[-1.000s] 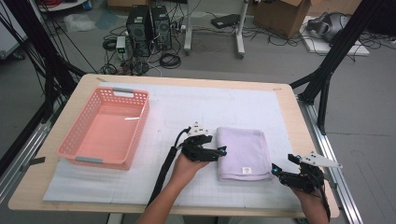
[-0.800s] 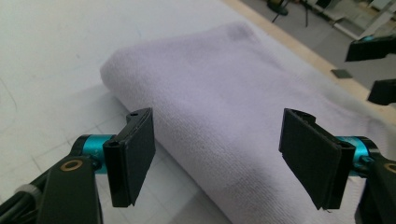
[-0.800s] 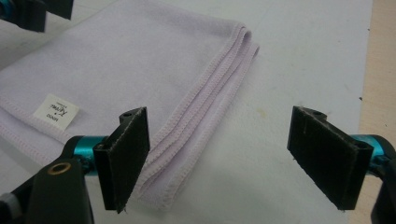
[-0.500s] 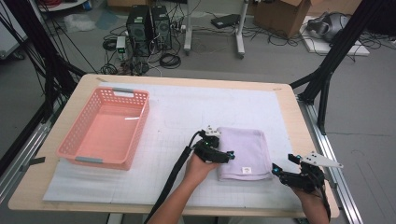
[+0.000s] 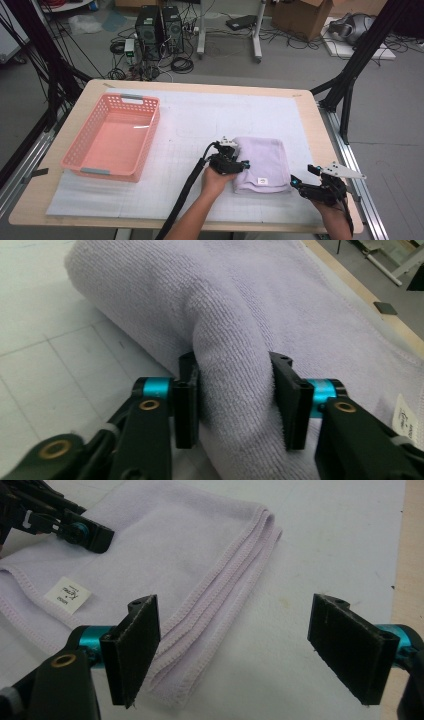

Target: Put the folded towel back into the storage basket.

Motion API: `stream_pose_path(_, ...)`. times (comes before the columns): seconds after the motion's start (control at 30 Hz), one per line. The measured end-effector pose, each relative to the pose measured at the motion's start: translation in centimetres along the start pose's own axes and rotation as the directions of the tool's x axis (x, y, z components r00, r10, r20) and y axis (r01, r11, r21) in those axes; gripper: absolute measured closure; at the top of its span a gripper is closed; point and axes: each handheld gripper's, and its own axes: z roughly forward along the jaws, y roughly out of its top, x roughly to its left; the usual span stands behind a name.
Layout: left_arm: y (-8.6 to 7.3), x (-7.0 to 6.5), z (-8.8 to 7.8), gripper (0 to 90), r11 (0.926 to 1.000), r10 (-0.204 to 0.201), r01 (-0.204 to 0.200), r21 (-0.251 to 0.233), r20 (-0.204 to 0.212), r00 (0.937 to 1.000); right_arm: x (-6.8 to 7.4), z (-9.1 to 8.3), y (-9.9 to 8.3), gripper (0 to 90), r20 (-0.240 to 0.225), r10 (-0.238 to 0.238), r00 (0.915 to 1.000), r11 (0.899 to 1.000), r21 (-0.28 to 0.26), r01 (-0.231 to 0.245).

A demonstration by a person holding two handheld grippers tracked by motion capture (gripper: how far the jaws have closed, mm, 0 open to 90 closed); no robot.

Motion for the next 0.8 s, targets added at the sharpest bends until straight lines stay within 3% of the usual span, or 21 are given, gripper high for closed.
stream_pose_path(0.17, 0.0, -0.6, -0.7, 68.9, 0.9956, 0.092, -0.092, -0.020, -0.008, 0.9958, 0.0, 0.0, 0.0, 20.1, 0.000, -0.003, 1.0000, 1.000, 0.002, 0.003)
stream_pose_path(0.33, 0.0, -0.6, -1.7, 69.6, 0.9929, 0.108, -0.107, -0.053, 0.020, 0.9940, 0.0, -0.1, -0.1, 20.1, 0.002, -0.001, 1.0000, 1.000, 0.003, 0.001)
stream_pose_path(0.4, -0.3, -0.4, -2.3, 69.7, 0.9918, 0.095, -0.092, -0.089, 0.032, 0.9949, 0.0, -0.2, -0.1, 20.1, 0.002, 0.000, 1.0000, 1.000, 0.002, 0.000)
stream_pose_path(0.53, -0.7, 0.4, -3.8, 69.9, 0.9891, 0.114, -0.109, -0.099, 0.037, 0.9928, 0.1, -0.1, -0.1, 20.1, 0.001, -0.001, 1.0000, 1.000, 0.001, 0.001)
stream_pose_path(0.63, -0.9, 0.7, -5.1, 70.0, 0.9838, 0.122, -0.114, -0.138, 0.050, 0.9913, 0.2, -0.1, 0.0, 20.1, -0.001, -0.008, 1.0000, 1.000, 0.003, 0.008)
stream_pose_path(0.77, -1.0, 1.0, -6.3, 70.3, 0.9773, 0.153, -0.143, -0.156, 0.054, 0.9867, 0.4, 0.0, 0.0, 20.1, -0.004, -0.006, 1.0000, 1.000, 0.006, 0.006)
stream_pose_path(0.8, -1.1, 1.2, -7.1, 70.6, 0.9720, 0.169, -0.157, -0.175, 0.057, 0.9839, 0.4, 0.0, 0.0, 20.1, -0.005, -0.011, 0.9999, 1.000, 0.006, 0.011)
